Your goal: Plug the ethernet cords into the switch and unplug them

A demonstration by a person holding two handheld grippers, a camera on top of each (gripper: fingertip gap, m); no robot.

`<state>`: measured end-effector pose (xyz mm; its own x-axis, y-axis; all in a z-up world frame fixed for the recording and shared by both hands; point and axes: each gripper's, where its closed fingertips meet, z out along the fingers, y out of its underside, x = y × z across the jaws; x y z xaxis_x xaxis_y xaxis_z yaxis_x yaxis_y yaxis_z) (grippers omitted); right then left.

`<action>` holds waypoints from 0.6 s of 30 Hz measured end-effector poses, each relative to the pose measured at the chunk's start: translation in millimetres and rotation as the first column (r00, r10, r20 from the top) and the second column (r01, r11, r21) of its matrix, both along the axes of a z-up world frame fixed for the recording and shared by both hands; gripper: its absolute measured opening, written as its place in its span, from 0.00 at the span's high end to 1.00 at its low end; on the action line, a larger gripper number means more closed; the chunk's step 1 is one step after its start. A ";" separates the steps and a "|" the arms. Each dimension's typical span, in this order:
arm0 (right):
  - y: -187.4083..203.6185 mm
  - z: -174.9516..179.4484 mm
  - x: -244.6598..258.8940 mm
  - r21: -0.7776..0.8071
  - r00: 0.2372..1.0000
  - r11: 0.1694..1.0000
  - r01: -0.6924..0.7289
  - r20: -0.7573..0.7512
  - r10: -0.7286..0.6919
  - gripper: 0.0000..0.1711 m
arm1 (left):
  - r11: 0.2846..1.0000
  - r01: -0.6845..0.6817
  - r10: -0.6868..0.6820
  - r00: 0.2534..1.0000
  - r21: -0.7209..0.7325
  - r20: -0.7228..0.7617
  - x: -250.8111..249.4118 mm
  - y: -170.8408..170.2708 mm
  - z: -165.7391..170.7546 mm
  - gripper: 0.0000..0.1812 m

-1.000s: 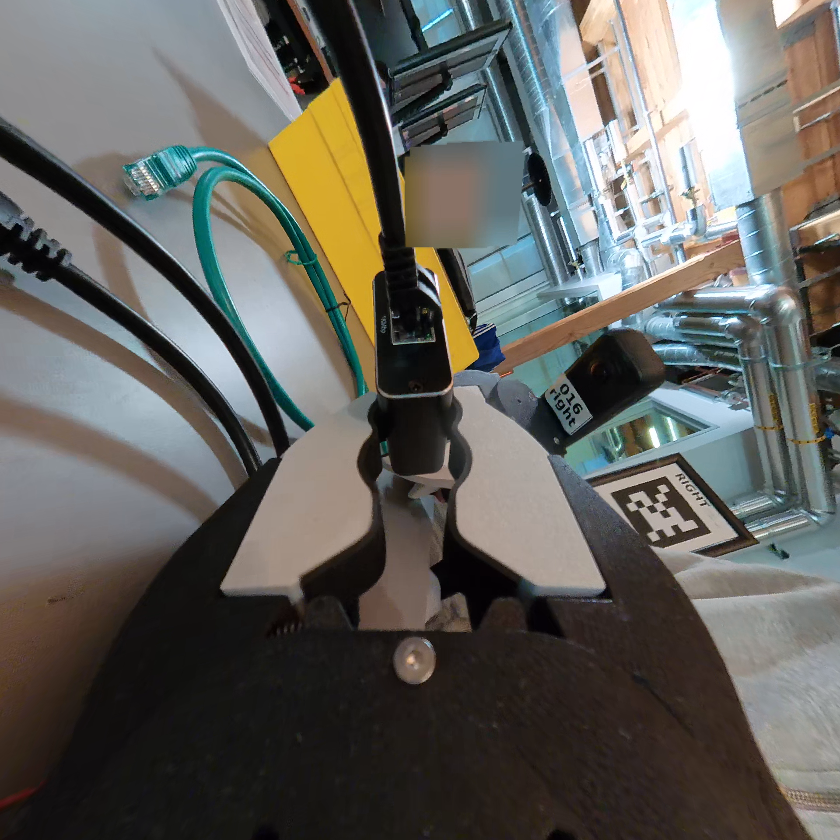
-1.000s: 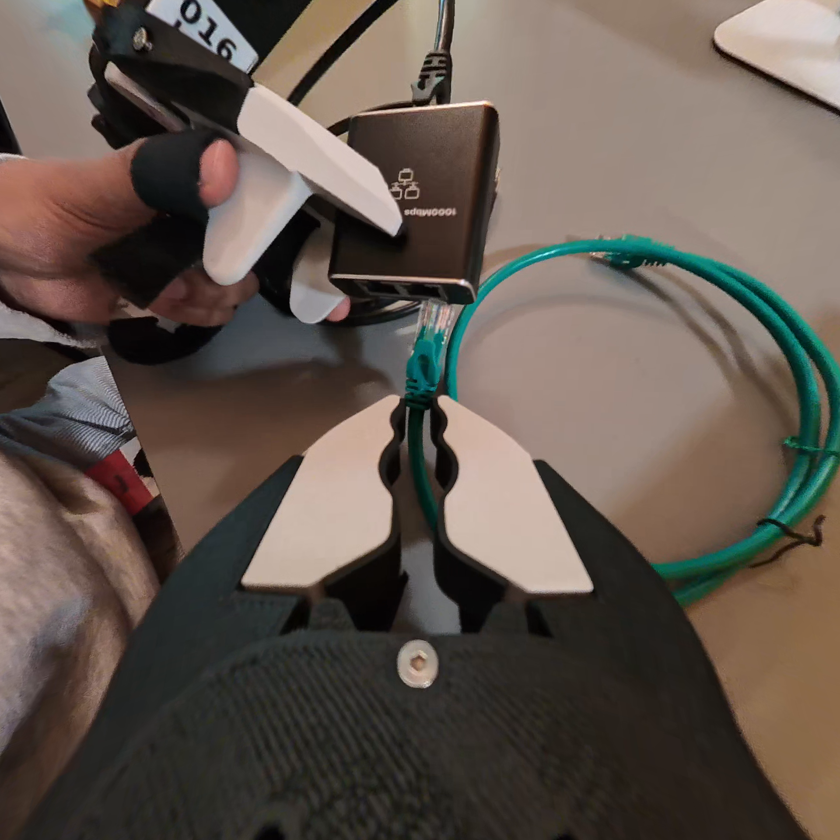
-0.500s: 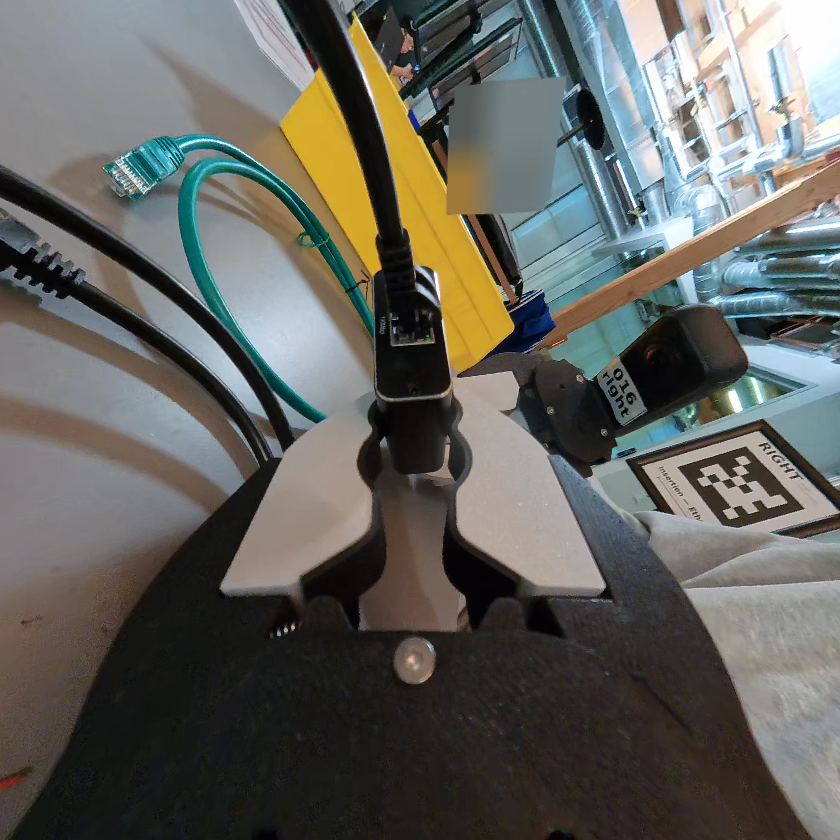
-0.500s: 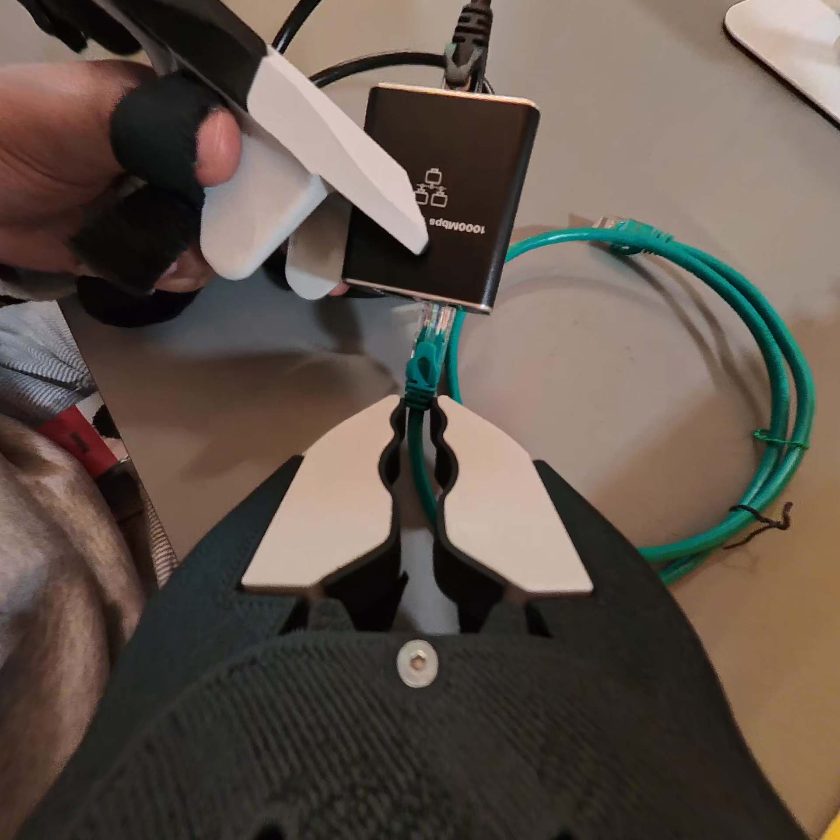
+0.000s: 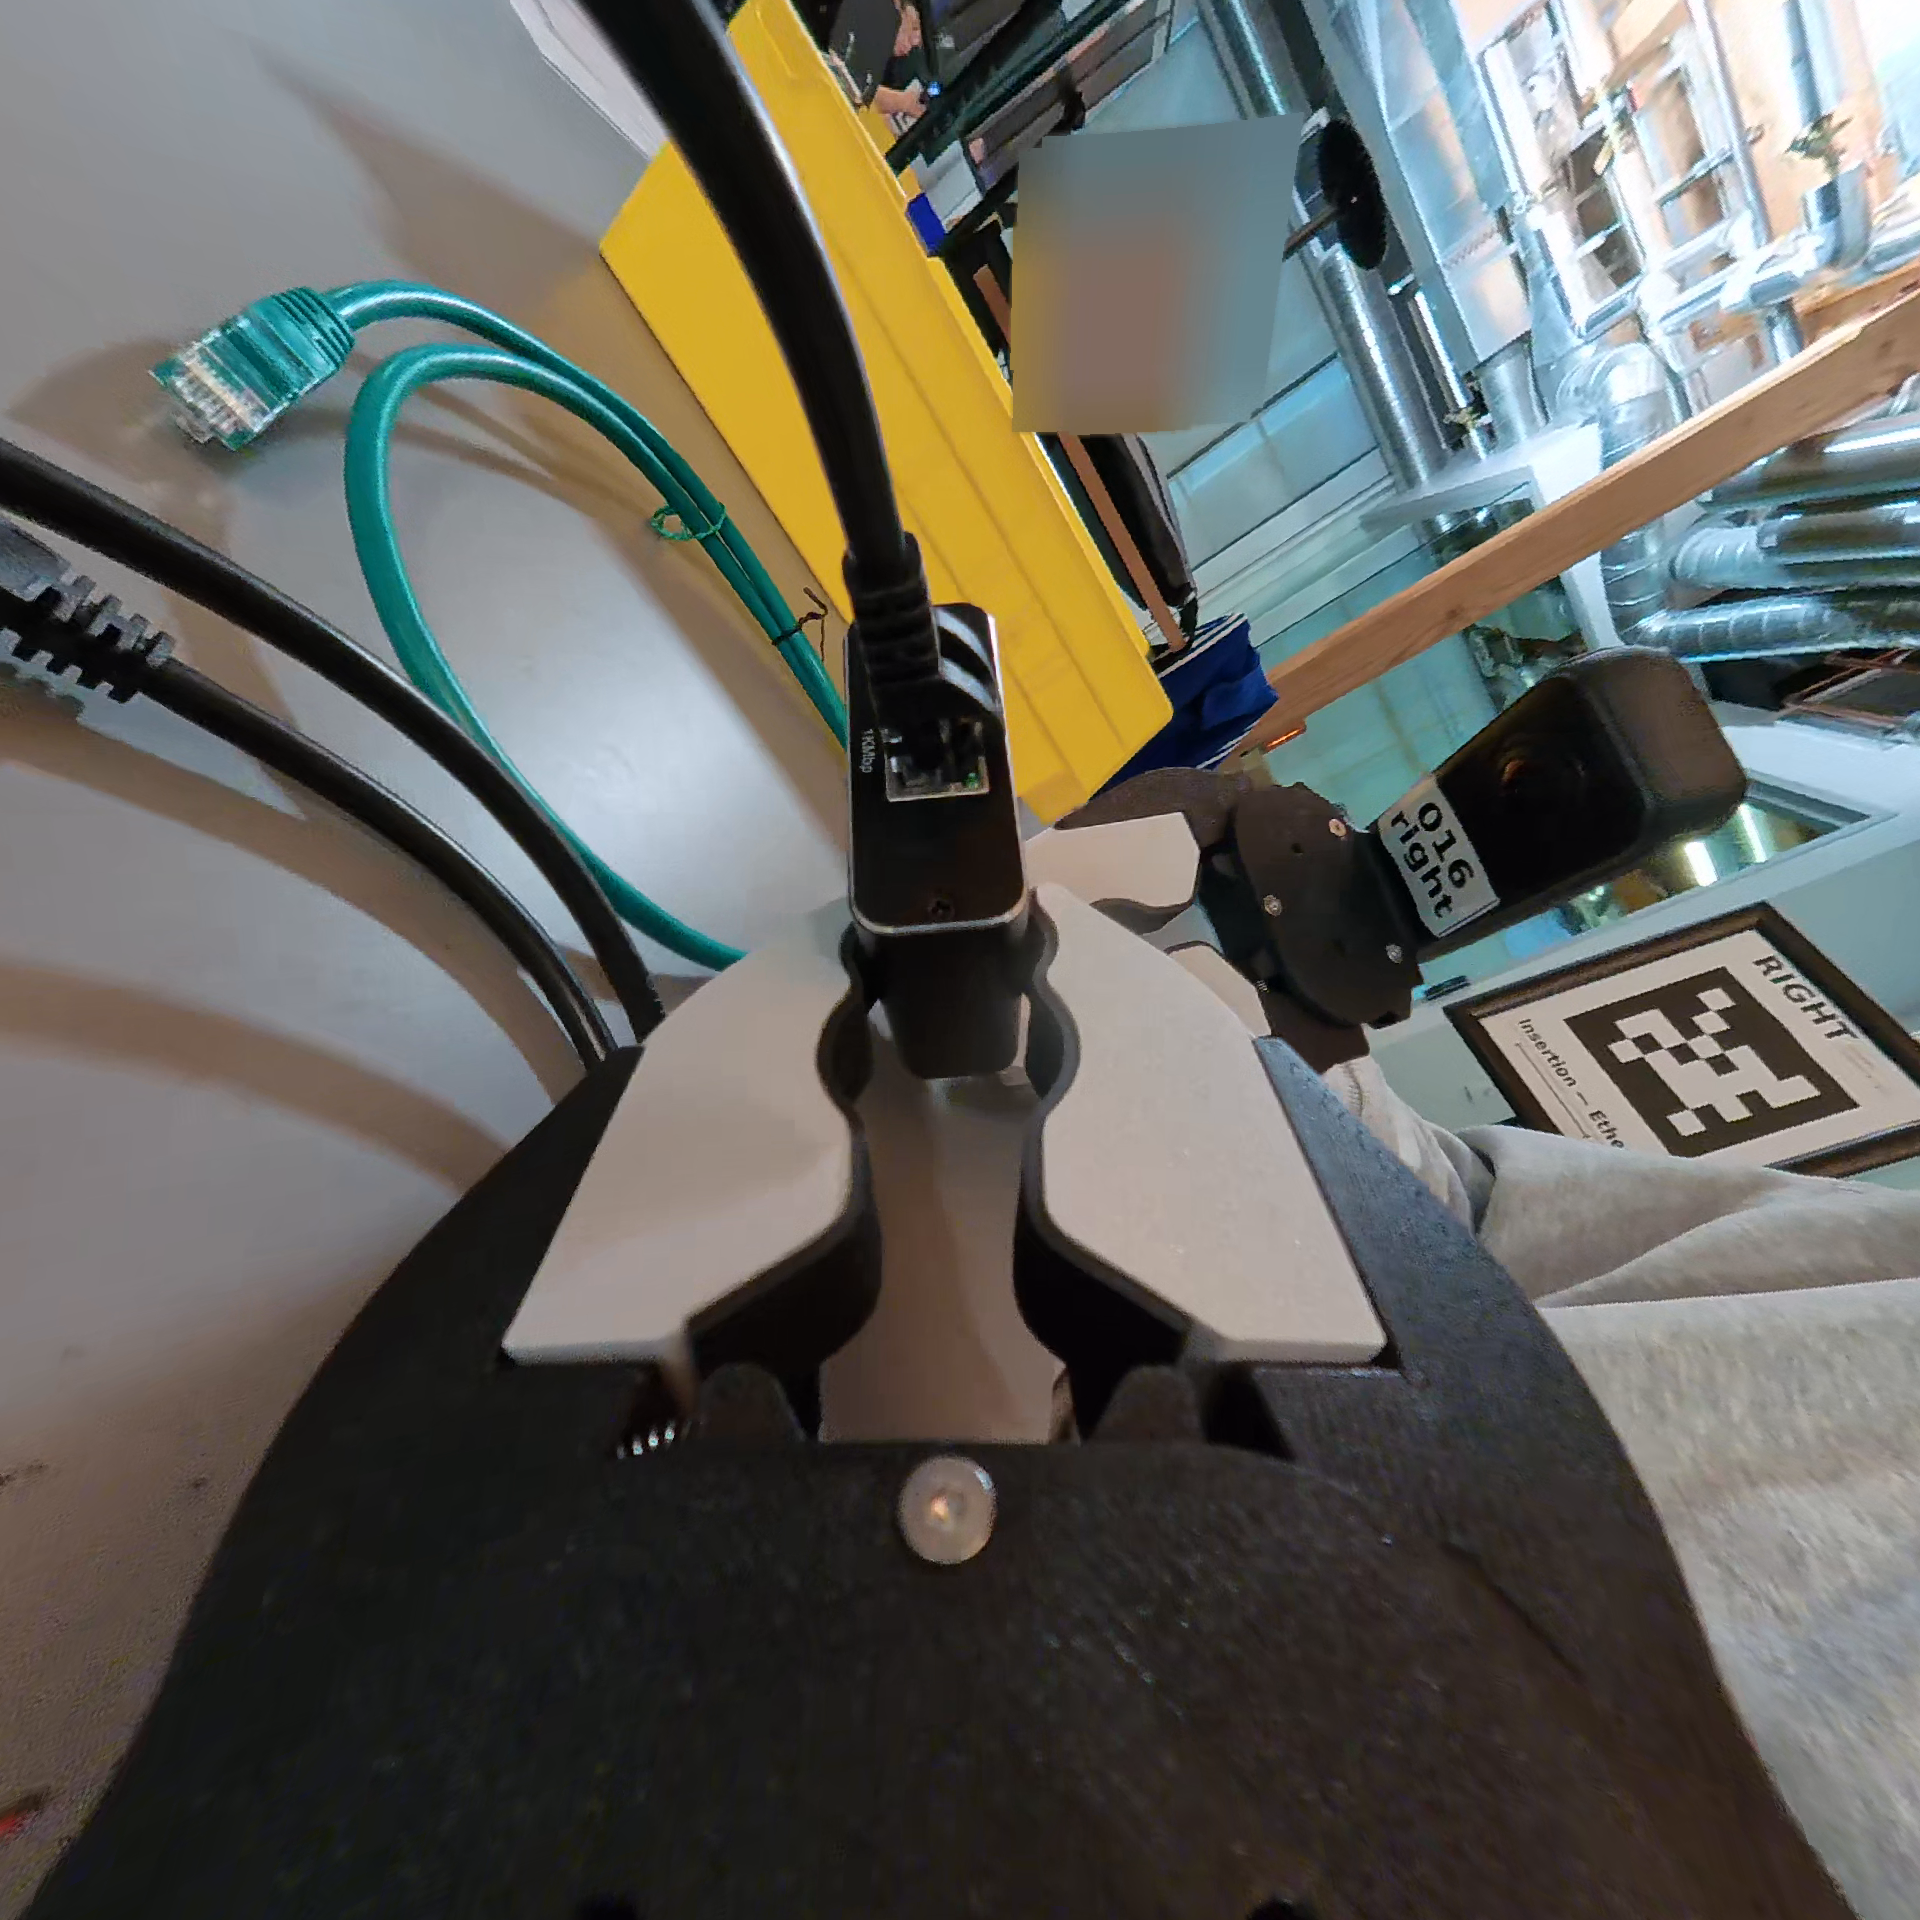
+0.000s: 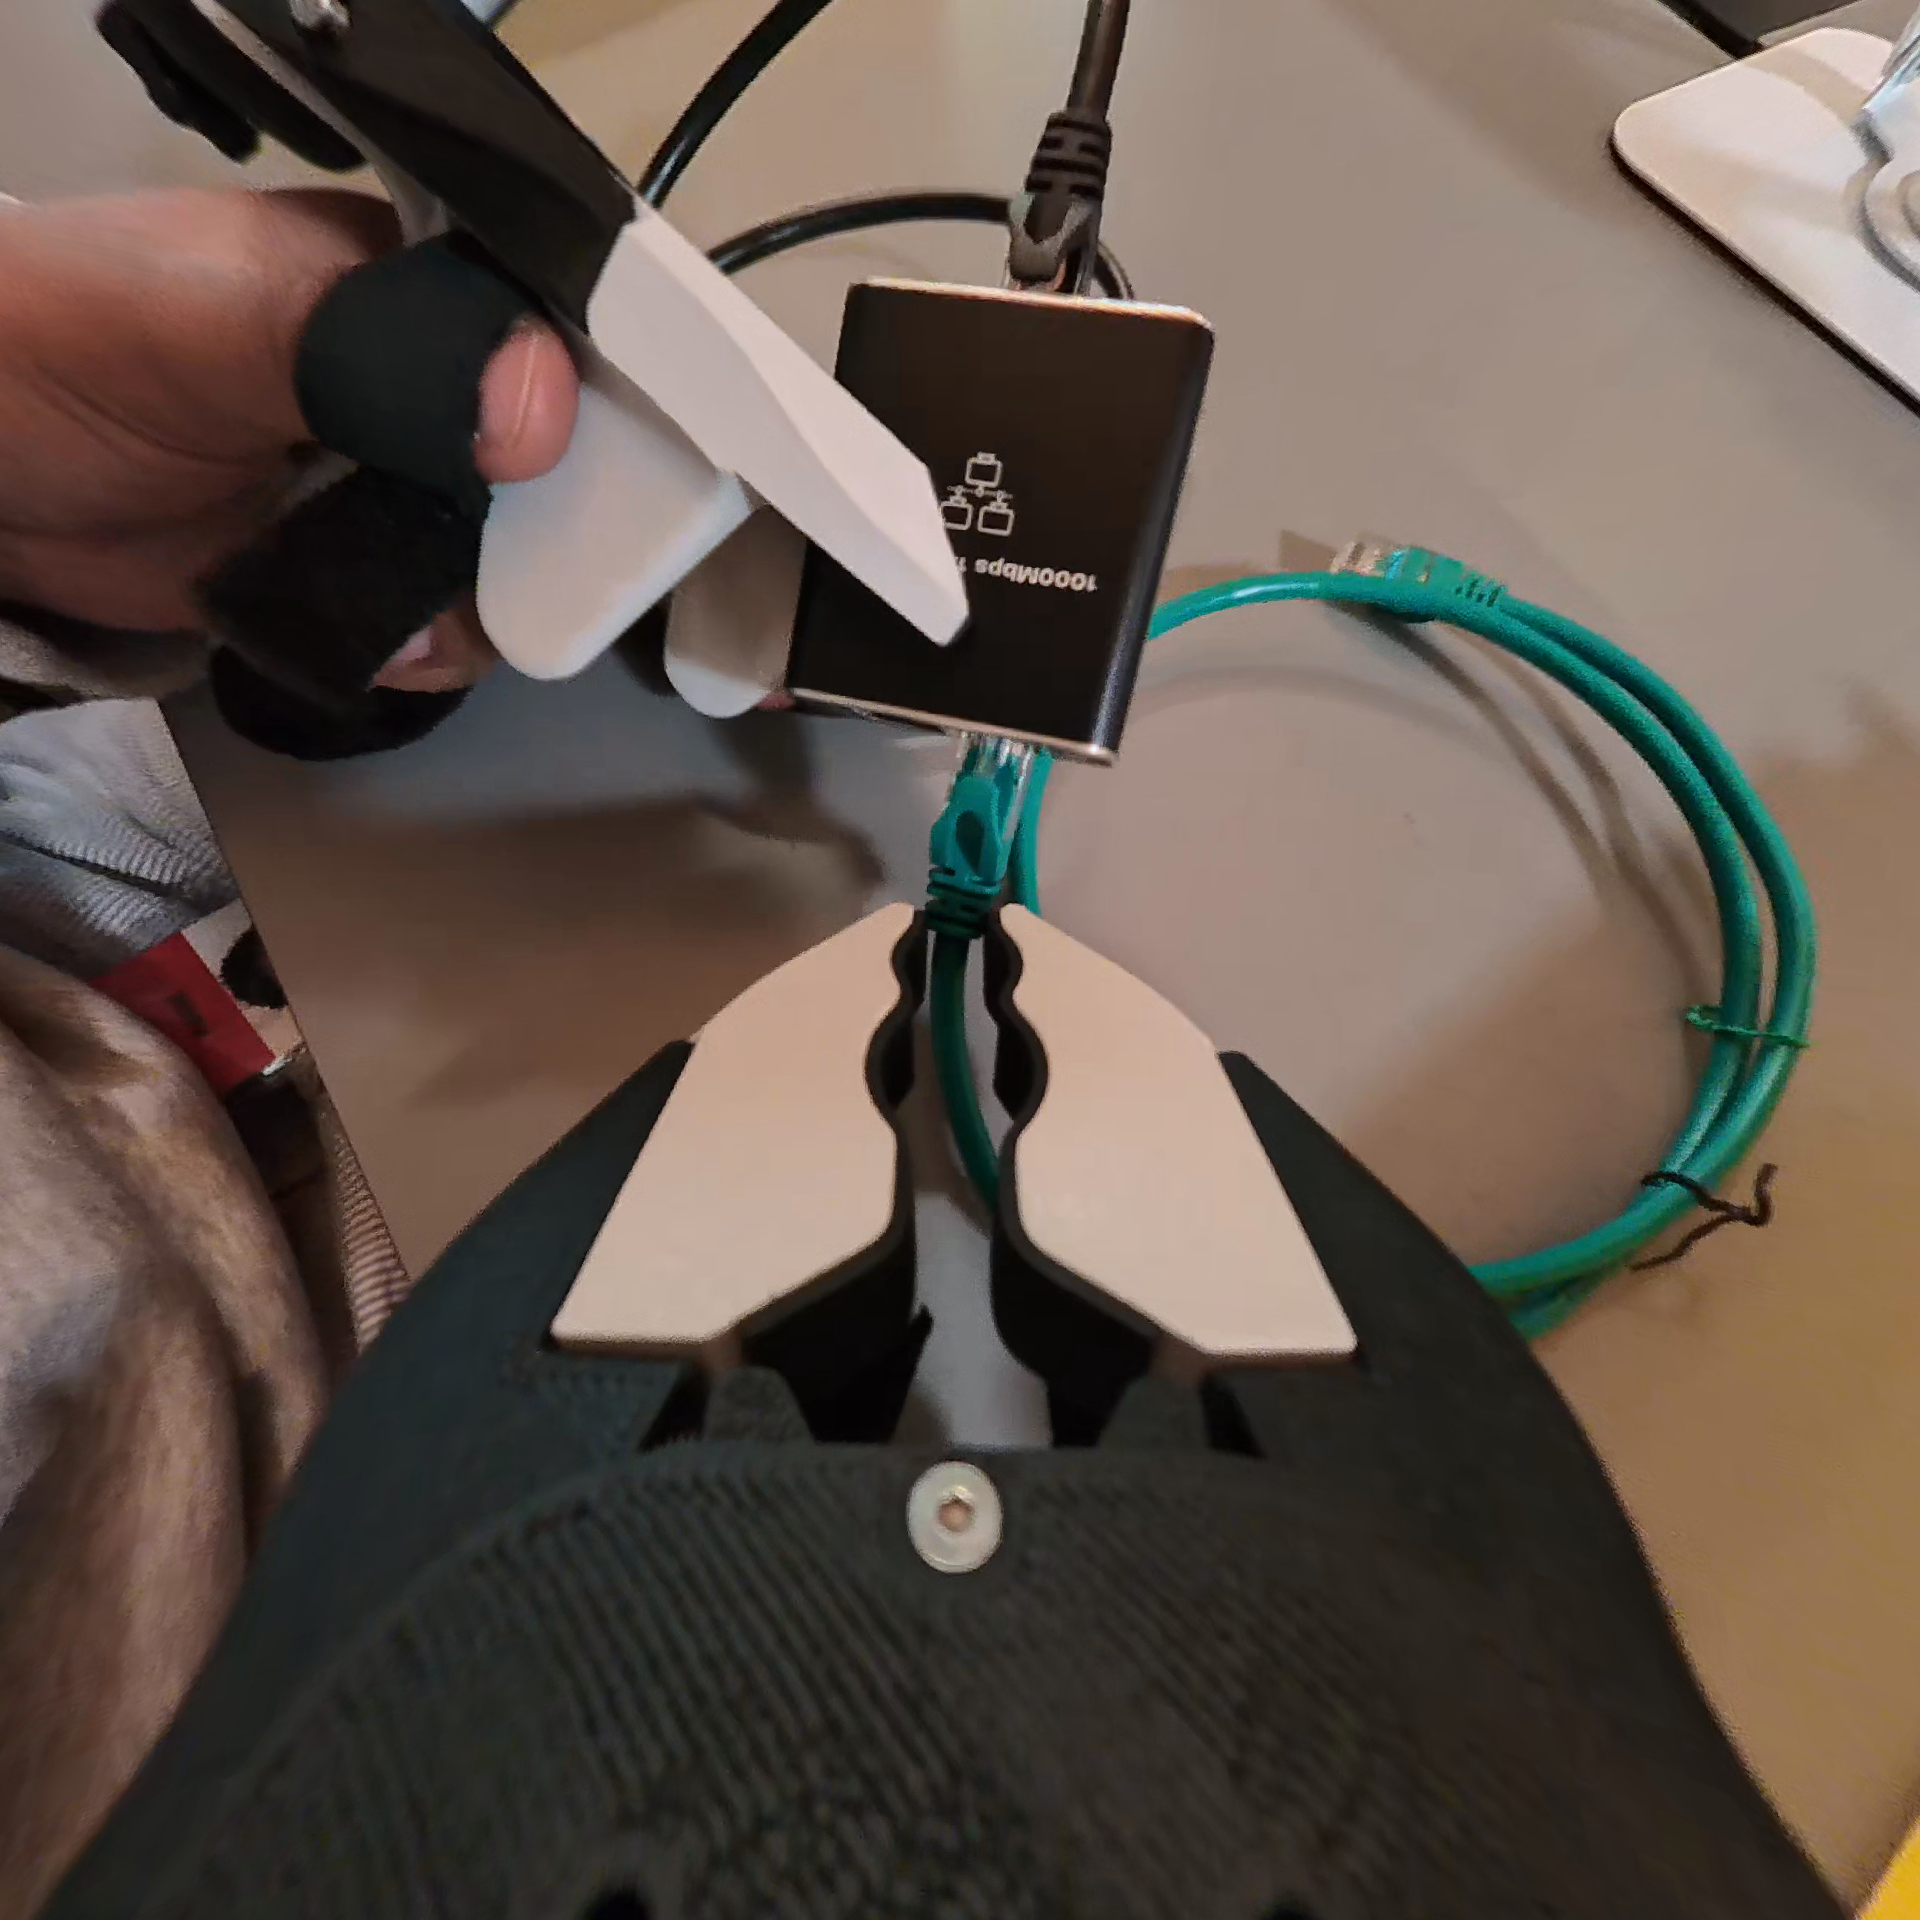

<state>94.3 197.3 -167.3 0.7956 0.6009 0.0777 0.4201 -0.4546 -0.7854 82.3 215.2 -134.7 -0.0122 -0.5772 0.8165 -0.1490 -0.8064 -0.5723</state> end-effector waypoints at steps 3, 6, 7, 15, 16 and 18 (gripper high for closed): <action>-1.0 3.0 -4.2 0.006 1.000 1.000 -0.018 -0.026 0.018 0.94 | 0.999 0.035 -0.034 0.999 -0.030 0.031 -1.3 -0.7 3.6 0.86; -1.9 5.2 -7.1 0.010 0.999 1.000 -0.027 -0.043 0.028 0.94 | 0.999 0.042 -0.041 0.998 -0.016 0.045 -1.0 -1.3 5.8 0.80; -2.1 5.0 -7.4 0.010 0.999 1.000 -0.030 -0.043 0.030 0.94 | 0.999 0.039 -0.039 0.998 -0.009 0.049 -1.0 -1.3 6.6 0.79; -5.3 5.2 -13.7 0.013 0.997 0.998 -0.063 -0.045 0.063 0.94 | 0.993 -0.047 0.060 0.990 -0.104 0.130 -7.8 18.5 13.8 0.76; -5.6 5.0 -14.6 0.014 0.997 0.998 -0.067 -0.043 0.067 0.94 | 0.991 -0.051 0.068 0.988 -0.121 0.139 -8.8 20.5 14.3 0.77; -6.5 4.6 -16.3 0.015 0.996 0.997 -0.075 -0.038 0.076 0.94 | 0.988 -0.053 0.074 0.986 -0.146 0.147 -10.0 22.5 14.5 0.79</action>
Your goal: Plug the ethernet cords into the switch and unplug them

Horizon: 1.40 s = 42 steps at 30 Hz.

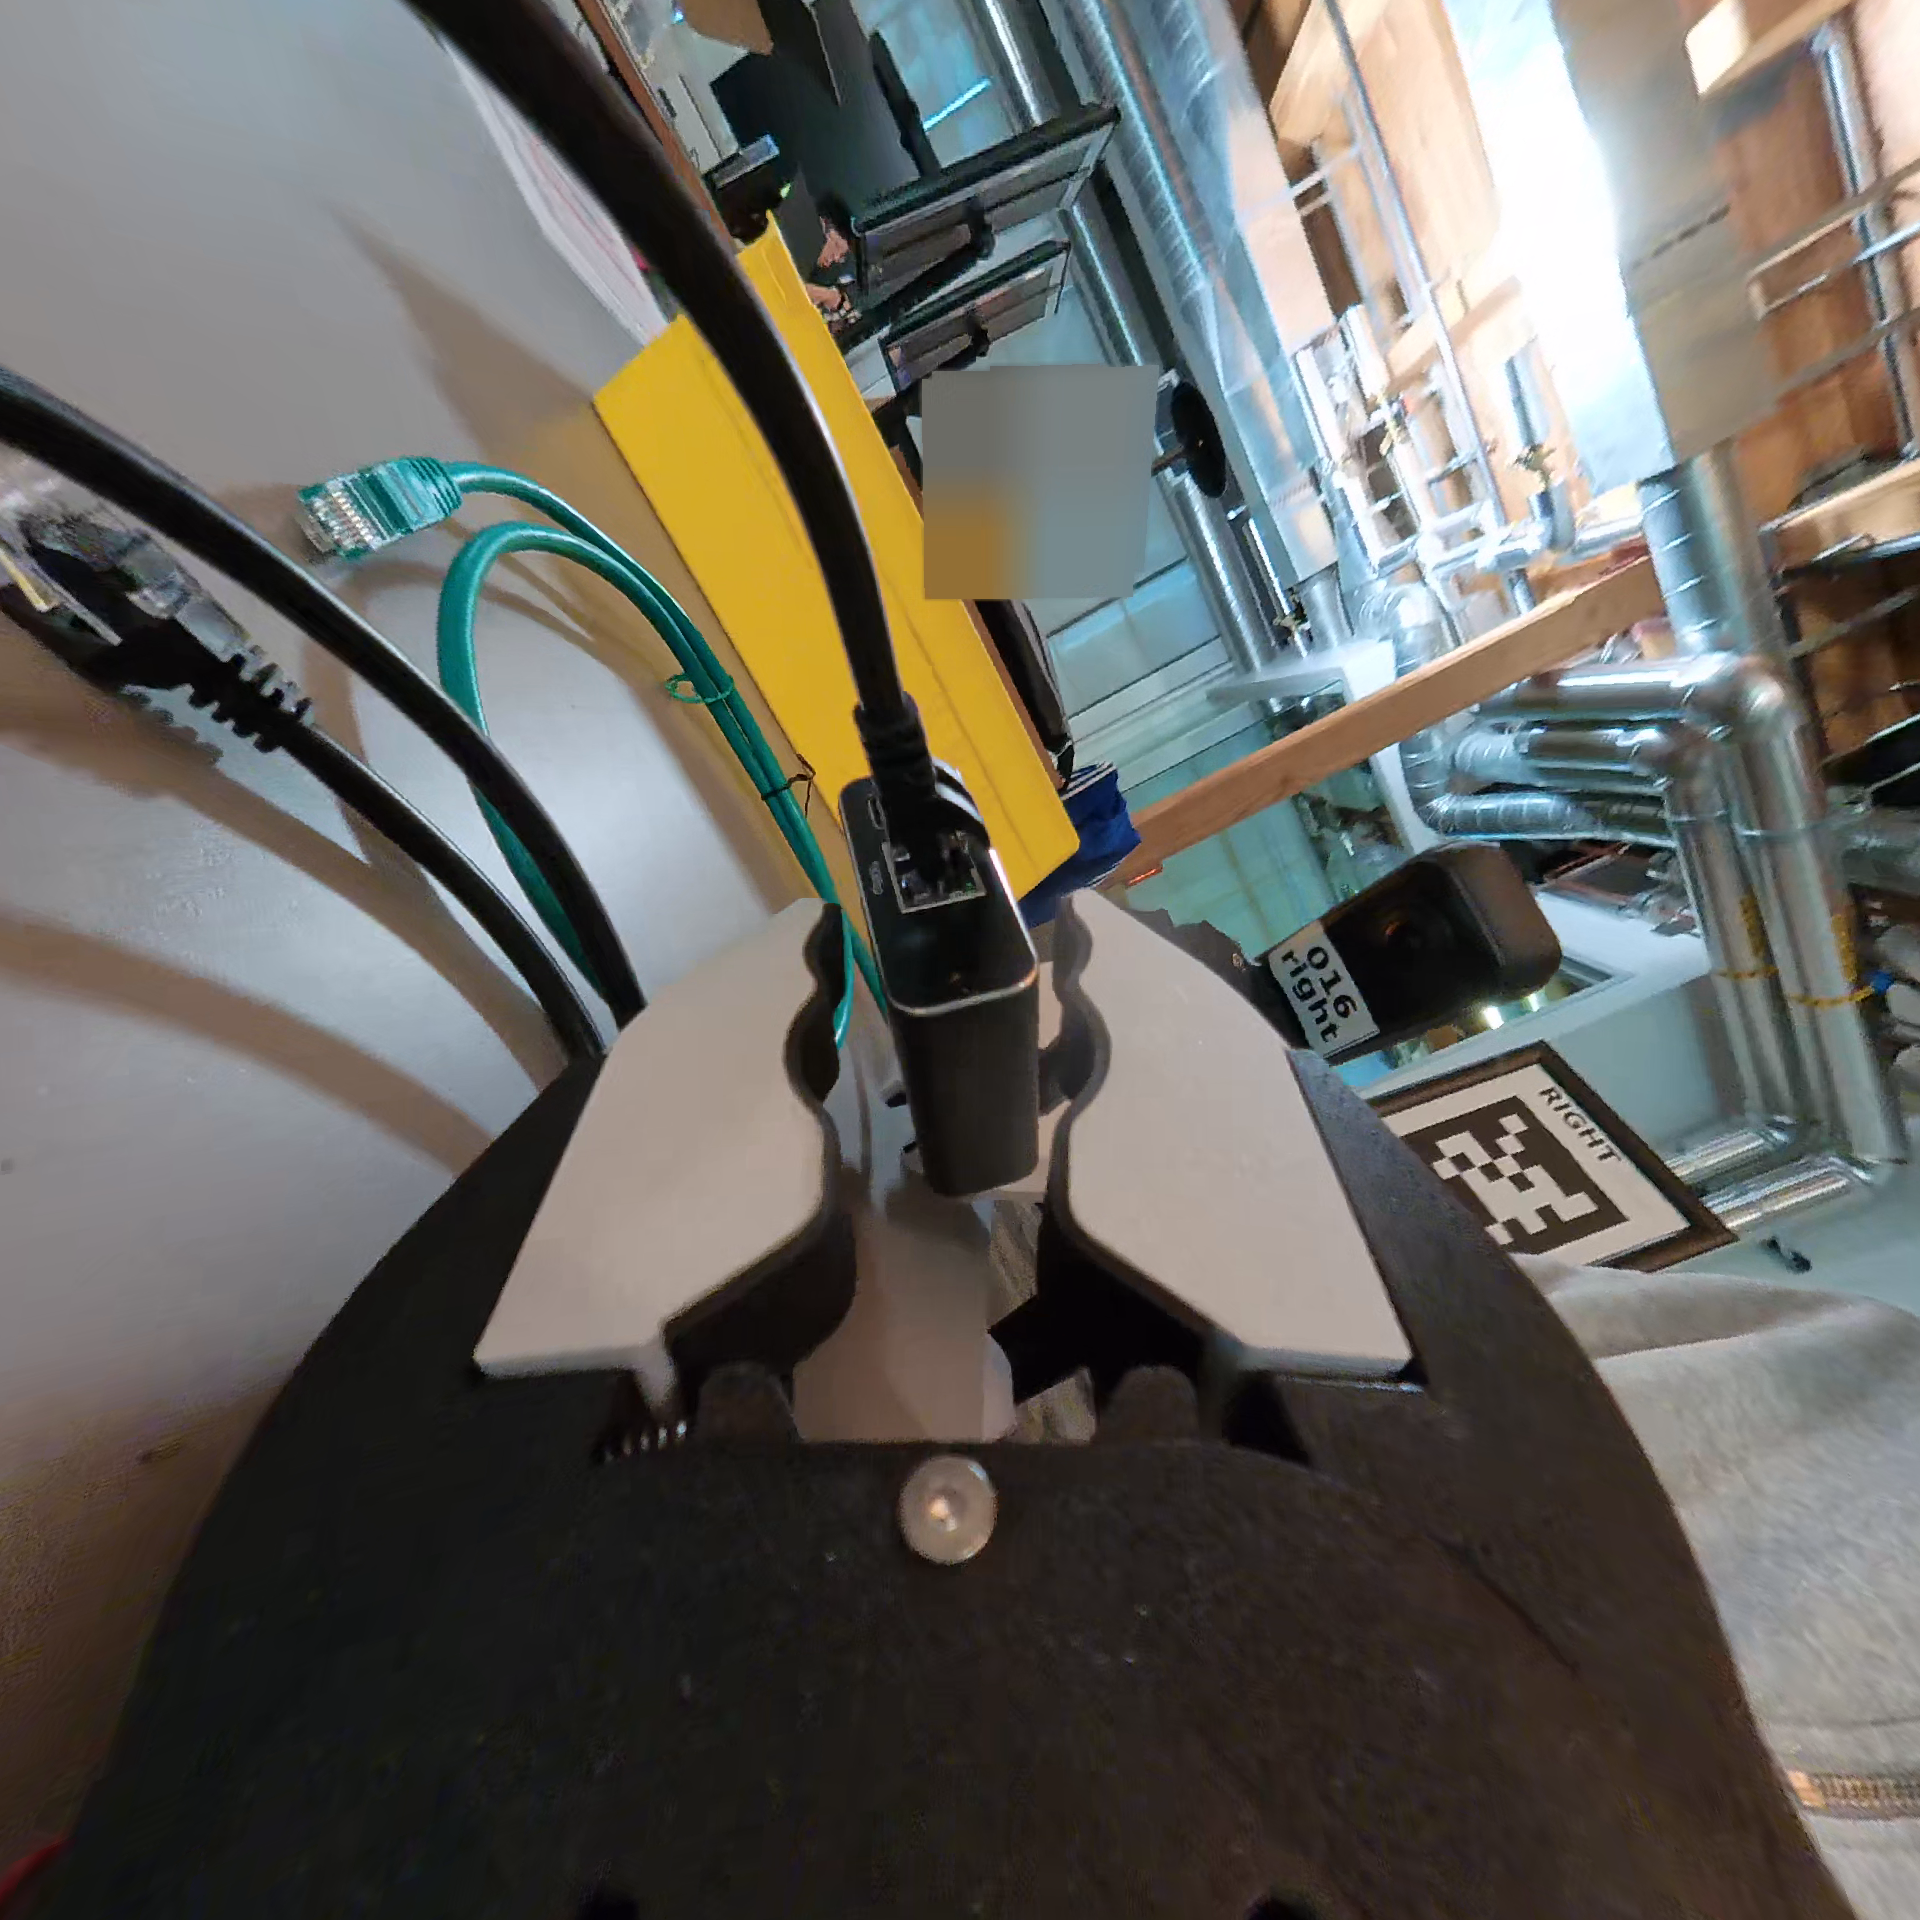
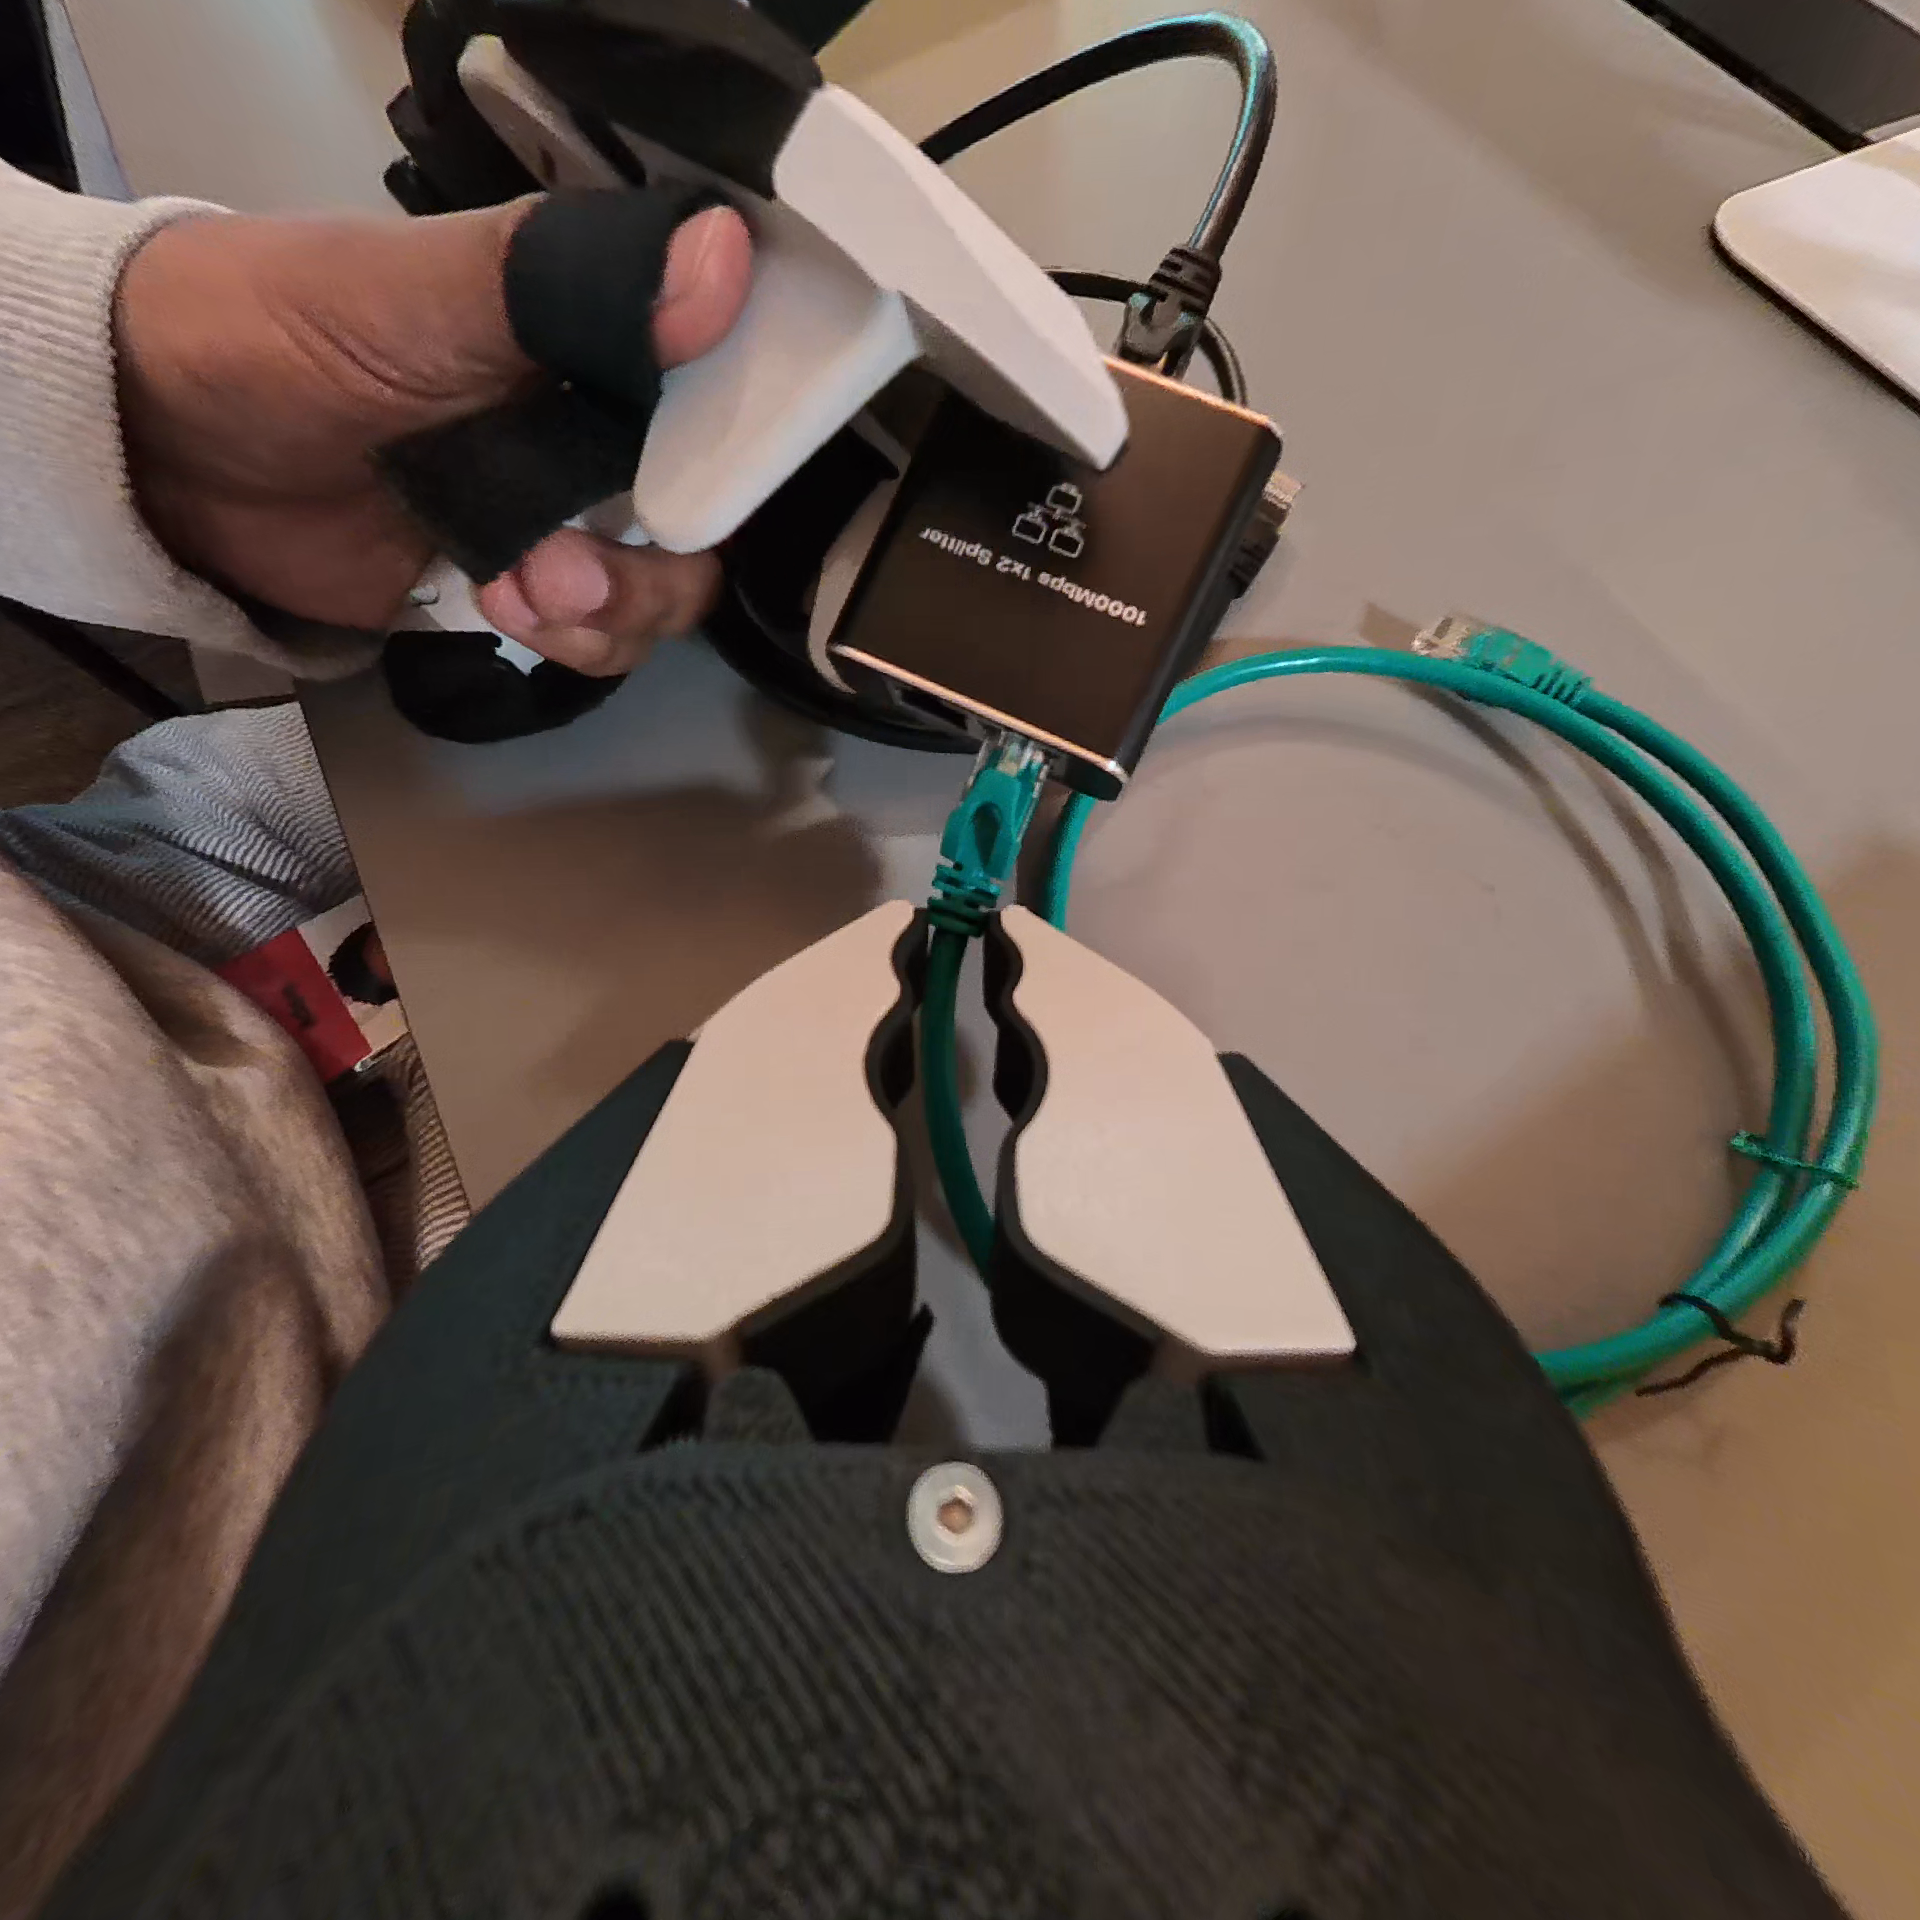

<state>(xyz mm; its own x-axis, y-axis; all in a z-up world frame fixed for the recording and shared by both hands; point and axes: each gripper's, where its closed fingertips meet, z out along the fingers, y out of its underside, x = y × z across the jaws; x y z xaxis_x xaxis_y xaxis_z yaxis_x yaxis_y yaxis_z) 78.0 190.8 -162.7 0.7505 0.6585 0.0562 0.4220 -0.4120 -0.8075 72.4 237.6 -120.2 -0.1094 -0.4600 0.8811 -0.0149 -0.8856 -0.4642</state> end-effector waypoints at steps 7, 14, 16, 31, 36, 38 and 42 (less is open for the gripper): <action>-2.0 -3.2 -1.9 -0.007 1.000 1.000 -0.016 0.021 0.016 0.94 | 0.999 0.037 -0.037 0.999 -0.027 -0.013 0.4 -2.6 -2.7 0.85; -3.2 -6.9 -1.7 -0.041 1.000 0.999 -0.013 0.002 0.013 0.94 | 0.999 0.035 -0.033 0.998 0.035 -0.057 2.0 -6.5 -5.1 0.86; -3.6 -10.2 -0.7 -0.066 1.000 0.998 -0.006 -0.006 0.006 0.94 | 0.997 0.036 -0.031 0.996 0.067 -0.079 2.9 -8.4 -6.7 0.86; -4.1 -13.6 2.9 -0.118 0.999 0.993 0.005 -0.050 -0.011 0.94 | 0.992 0.085 -0.070 0.986 0.093 -0.150 5.5 -15.2 -13.9 0.85; -3.2 -11.0 2.5 -0.118 0.997 0.993 0.009 -0.080 -0.018 0.94 | 0.989 0.110 -0.093 0.982 0.095 -0.166 5.4 -16.8 -13.5 0.85; -2.8 -11.2 3.0 -0.125 0.996 0.992 0.012 -0.091 -0.024 0.95 | 0.990 0.115 -0.100 0.981 0.084 -0.169 5.0 -16.7 -14.5 0.85; -3.4 -11.8 2.7 -0.129 0.996 0.992 0.011 -0.089 -0.022 0.95 | 0.987 0.132 -0.114 0.976 0.087 -0.185 5.4 -18.9 -15.8 0.85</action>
<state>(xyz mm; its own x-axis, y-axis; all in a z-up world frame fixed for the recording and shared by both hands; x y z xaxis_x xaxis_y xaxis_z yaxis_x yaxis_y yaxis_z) 80.7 187.4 -174.5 0.7595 0.6434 -0.0958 0.3423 -0.5206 -0.7822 77.7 218.7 -136.0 -0.0149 -0.5380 0.8428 -0.2120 -0.8220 -0.5285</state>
